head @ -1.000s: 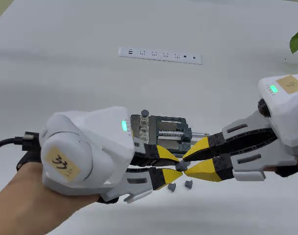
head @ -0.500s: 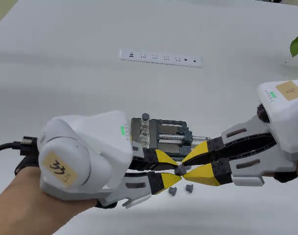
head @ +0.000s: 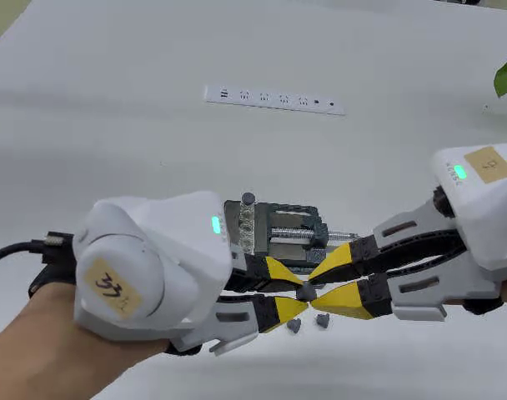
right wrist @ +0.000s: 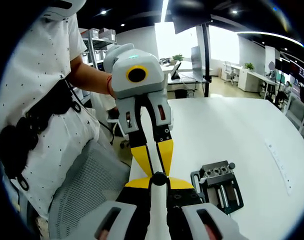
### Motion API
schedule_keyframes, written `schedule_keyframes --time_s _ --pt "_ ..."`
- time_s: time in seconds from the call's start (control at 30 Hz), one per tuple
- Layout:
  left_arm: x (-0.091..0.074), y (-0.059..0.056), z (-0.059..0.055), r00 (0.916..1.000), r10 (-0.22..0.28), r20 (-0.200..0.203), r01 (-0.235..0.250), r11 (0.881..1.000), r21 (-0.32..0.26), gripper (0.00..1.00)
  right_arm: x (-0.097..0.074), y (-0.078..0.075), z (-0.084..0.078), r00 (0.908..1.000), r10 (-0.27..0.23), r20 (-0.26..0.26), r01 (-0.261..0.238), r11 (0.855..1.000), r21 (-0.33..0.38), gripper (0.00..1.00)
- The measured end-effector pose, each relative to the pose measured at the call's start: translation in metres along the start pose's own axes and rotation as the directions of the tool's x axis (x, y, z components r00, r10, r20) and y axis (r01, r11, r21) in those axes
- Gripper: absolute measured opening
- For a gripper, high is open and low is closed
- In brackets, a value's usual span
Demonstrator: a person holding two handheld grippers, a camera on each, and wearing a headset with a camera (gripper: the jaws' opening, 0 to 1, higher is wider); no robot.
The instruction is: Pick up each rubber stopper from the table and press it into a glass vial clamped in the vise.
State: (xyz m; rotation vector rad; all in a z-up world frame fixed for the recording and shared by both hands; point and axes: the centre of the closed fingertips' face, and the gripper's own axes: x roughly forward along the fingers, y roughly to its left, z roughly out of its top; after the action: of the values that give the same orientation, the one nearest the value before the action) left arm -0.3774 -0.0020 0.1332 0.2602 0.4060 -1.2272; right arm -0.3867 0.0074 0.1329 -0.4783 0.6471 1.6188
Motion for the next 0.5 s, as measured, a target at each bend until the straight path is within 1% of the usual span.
schedule_keyframes --time_s 0.23,0.5 --pt "0.0004 -0.0004 -0.0019 1.0000 0.001 0.005 -0.001 1.000 0.003 0.05 0.0017 0.0006 -0.0009 0.9999 0.005 -0.012 -0.005 1.000 0.004 0.05" --pt "-0.0014 0.0024 -0.0040 0.9997 0.016 0.021 -0.016 1.000 -0.004 0.05 0.0057 -0.0029 0.0001 0.9998 0.004 -0.020 -0.004 1.000 0.012 0.05"
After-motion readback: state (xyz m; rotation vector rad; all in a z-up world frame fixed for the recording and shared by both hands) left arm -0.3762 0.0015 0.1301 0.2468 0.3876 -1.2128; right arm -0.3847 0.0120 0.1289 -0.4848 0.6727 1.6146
